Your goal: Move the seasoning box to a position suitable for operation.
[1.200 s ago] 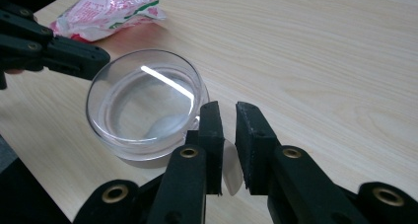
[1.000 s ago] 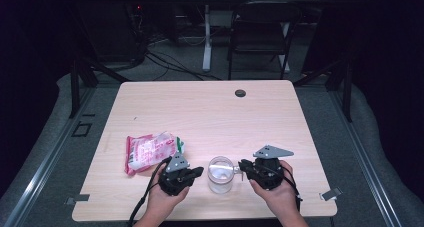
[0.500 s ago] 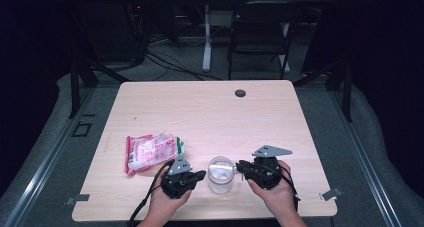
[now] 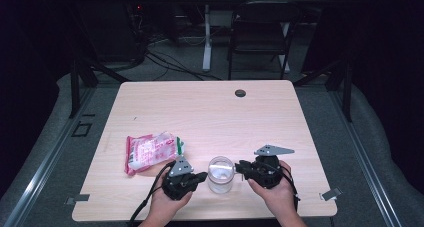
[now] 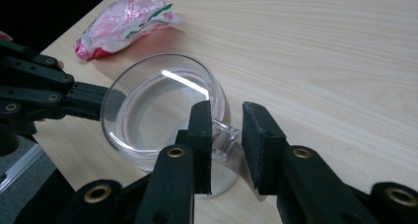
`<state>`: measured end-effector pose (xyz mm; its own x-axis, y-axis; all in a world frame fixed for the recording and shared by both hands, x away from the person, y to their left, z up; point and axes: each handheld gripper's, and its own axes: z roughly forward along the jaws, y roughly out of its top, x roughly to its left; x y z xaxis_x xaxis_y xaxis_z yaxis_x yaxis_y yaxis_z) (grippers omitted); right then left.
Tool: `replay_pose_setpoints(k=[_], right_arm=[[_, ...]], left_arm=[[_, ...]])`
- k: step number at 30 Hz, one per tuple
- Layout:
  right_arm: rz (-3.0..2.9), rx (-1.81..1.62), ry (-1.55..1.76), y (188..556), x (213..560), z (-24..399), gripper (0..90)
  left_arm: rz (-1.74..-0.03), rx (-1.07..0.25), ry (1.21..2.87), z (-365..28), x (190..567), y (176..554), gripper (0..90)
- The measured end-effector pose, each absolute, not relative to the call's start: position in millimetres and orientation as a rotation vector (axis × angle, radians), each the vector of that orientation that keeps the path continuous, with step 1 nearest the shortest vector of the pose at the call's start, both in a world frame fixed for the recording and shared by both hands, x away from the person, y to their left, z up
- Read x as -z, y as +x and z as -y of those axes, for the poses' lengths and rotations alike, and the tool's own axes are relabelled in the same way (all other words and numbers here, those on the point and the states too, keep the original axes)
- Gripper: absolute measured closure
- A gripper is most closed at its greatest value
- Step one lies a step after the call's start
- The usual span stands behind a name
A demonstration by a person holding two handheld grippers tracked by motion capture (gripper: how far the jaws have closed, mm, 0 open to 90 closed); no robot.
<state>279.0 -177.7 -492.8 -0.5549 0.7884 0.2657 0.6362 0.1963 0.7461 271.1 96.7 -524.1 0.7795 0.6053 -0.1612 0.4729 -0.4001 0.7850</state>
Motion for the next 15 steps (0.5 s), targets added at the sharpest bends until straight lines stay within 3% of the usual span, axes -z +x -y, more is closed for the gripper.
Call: replay_pose_setpoints(k=[15], right_arm=[[-2.270, -1.307, 1.362, 282.9, 494.1, 174.8, 76.5]], left_arm=[[-0.797, -0.183, 2.068, -96.3, 523.6, 268.1, 90.0]])
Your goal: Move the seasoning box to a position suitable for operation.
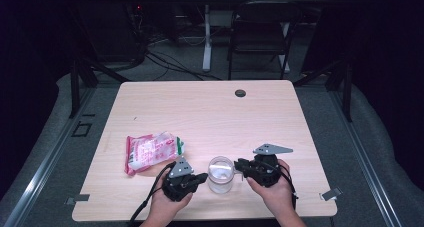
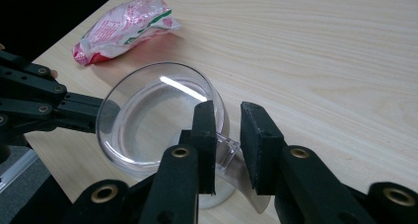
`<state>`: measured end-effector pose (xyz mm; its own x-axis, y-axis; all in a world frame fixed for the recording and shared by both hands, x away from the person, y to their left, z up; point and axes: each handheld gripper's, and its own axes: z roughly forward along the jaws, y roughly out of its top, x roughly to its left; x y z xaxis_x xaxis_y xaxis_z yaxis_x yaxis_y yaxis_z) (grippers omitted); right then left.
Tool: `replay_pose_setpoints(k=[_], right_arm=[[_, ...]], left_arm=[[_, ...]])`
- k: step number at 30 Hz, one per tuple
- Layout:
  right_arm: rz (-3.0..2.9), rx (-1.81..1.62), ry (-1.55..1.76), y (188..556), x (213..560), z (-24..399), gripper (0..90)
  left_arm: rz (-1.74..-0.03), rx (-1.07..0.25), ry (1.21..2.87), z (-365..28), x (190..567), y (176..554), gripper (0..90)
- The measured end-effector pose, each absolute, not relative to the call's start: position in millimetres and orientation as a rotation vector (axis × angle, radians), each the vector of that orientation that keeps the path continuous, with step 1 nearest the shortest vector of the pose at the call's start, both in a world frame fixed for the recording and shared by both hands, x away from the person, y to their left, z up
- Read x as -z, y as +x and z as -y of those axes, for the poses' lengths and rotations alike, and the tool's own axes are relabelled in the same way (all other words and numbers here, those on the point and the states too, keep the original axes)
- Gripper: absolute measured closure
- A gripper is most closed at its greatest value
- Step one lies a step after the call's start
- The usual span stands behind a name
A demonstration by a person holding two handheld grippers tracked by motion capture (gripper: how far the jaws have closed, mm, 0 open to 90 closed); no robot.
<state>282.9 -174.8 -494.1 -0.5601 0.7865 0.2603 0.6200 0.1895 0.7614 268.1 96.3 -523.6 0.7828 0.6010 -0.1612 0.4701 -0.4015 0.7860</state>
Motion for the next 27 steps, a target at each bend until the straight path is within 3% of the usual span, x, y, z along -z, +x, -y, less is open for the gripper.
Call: replay_pose_setpoints(k=[27], right_arm=[[-2.248, -1.288, 1.356, 274.8, 492.9, 178.7, 81.9]], left_arm=[[-0.798, -0.201, 2.047, -97.4, 516.9, 268.4, 90.0]])
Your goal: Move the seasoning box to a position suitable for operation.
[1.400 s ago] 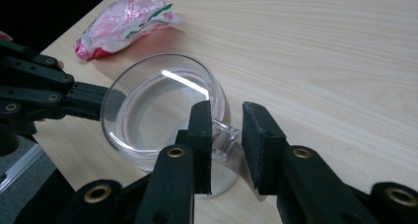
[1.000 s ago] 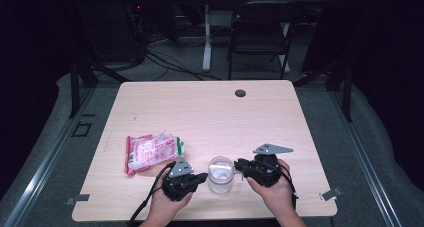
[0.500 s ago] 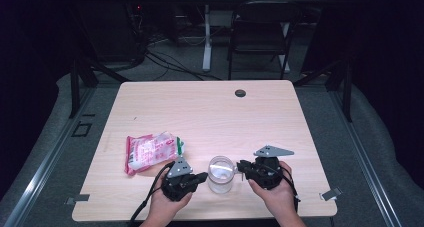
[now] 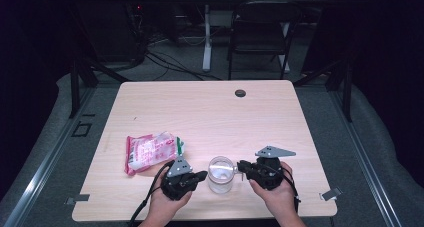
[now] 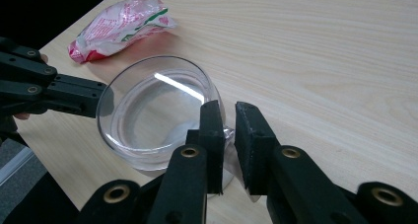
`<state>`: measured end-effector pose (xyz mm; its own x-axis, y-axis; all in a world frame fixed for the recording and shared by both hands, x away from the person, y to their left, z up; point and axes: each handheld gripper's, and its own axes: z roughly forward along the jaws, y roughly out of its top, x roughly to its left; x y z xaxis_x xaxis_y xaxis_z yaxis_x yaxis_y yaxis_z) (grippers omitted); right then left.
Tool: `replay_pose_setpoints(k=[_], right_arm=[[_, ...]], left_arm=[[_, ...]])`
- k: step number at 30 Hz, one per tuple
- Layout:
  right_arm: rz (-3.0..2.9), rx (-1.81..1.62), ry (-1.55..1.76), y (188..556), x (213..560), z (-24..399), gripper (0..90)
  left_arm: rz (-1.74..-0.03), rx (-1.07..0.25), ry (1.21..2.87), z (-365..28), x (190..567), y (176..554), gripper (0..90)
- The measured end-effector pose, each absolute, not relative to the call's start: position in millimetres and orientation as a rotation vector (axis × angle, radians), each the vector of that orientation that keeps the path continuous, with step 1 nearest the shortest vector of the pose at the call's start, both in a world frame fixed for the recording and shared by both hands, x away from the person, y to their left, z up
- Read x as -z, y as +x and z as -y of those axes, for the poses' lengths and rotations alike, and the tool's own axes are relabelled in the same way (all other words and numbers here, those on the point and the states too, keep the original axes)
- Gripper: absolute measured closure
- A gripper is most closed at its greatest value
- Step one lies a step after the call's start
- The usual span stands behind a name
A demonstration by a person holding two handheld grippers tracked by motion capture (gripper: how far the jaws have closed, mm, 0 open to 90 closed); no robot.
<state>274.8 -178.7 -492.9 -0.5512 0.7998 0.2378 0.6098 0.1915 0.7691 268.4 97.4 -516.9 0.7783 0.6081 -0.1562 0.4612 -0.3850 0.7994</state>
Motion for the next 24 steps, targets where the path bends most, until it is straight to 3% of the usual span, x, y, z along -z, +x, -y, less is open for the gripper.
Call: replay_pose_setpoints(k=[24], right_arm=[[-2.232, -1.305, 1.361, 273.5, 494.4, 178.8, 82.9]], left_arm=[[-0.783, -0.211, 2.049, -93.4, 516.7, 267.7, 90.0]])
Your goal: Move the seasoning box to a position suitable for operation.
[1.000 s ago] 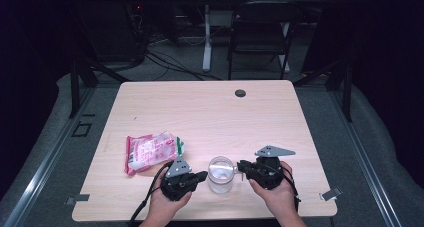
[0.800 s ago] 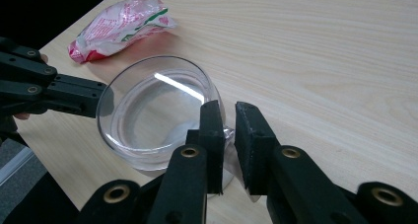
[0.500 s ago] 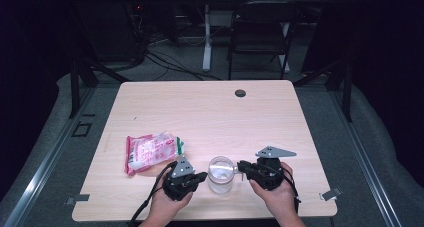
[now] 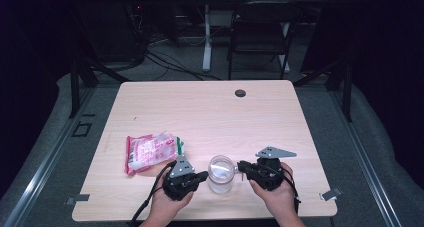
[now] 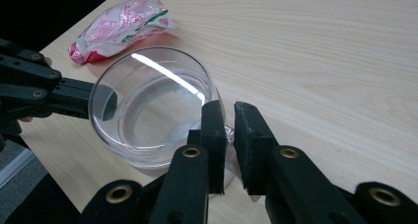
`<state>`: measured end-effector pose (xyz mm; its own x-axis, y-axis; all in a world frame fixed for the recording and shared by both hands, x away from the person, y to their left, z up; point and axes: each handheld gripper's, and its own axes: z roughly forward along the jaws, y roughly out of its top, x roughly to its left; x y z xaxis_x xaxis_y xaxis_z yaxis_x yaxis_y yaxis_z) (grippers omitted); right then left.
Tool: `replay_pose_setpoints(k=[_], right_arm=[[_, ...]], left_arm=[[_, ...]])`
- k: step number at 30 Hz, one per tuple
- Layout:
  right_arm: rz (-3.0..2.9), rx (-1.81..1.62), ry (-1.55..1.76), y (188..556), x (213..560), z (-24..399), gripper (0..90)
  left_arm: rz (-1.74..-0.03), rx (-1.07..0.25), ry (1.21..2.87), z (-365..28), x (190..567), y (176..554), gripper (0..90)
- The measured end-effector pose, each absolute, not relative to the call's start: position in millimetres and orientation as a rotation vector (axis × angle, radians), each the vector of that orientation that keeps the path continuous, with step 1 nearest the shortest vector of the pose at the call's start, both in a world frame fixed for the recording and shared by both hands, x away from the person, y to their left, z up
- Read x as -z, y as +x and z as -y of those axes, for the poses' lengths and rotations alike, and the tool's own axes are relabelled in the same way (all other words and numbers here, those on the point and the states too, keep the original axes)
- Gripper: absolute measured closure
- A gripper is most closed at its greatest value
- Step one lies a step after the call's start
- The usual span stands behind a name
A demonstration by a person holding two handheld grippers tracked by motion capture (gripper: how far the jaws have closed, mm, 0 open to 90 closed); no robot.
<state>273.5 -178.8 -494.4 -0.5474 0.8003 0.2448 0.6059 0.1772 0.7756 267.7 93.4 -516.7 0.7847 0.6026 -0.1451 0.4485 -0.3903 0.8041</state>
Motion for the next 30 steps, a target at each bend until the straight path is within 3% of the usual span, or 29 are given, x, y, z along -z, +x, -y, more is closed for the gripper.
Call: replay_pose_setpoints(k=[8, 19, 30], right_arm=[[-2.231, -1.276, 1.346, 270, 494, 181, 78.6], [-2.267, -1.301, 1.223, 250, 487, 177, 59.8], [-2.289, -1.273, 1.114, 237, 486, 168, 48.5]], left_arm=[[-0.764, -0.209, 2.036, -91, 509, 270, 90.0], [-0.718, -0.213, 2.018, -82, 491, 274, 87.3], [-0.726, -0.206, 1.982, -77, 486, 278, 73.7]])
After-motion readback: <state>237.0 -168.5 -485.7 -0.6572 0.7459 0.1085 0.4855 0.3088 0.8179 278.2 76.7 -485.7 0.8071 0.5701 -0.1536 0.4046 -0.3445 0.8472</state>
